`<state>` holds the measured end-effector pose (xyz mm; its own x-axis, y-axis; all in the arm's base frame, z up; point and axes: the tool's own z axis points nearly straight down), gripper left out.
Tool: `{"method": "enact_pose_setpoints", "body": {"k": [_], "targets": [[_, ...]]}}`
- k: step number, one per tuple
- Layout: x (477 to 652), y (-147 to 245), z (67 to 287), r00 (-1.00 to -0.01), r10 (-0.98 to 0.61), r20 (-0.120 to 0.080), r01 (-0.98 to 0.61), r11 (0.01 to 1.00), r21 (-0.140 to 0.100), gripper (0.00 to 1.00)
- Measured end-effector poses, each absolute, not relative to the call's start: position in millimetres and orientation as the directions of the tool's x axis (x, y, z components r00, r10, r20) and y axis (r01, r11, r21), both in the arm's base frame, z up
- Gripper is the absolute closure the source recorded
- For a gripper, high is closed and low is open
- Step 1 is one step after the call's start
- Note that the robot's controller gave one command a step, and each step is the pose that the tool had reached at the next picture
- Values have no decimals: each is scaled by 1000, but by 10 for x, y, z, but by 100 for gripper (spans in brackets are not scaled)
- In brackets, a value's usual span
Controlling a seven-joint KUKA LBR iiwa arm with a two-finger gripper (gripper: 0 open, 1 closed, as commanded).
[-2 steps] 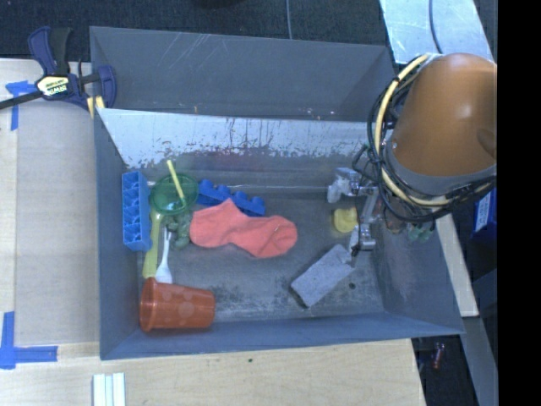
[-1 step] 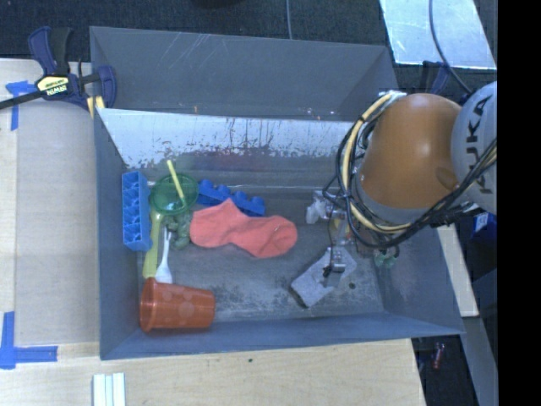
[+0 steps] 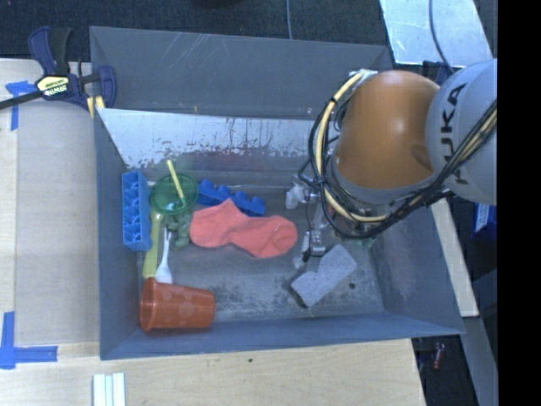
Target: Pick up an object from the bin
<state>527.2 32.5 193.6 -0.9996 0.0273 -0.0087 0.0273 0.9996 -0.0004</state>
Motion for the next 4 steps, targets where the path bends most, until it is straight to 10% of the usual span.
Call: {"method": "enact_pose_setpoints", "body": {"k": [2, 3, 4], "targets": [[6144, 711, 1817, -1000, 2, -18, 2, 1000, 0, 0], [5922, 835, 1152, -1000, 6, -14, 6, 1000, 0, 0], [5772, 1081, 1074, -997, -58, -42, -58, 998, 0, 100]]}}
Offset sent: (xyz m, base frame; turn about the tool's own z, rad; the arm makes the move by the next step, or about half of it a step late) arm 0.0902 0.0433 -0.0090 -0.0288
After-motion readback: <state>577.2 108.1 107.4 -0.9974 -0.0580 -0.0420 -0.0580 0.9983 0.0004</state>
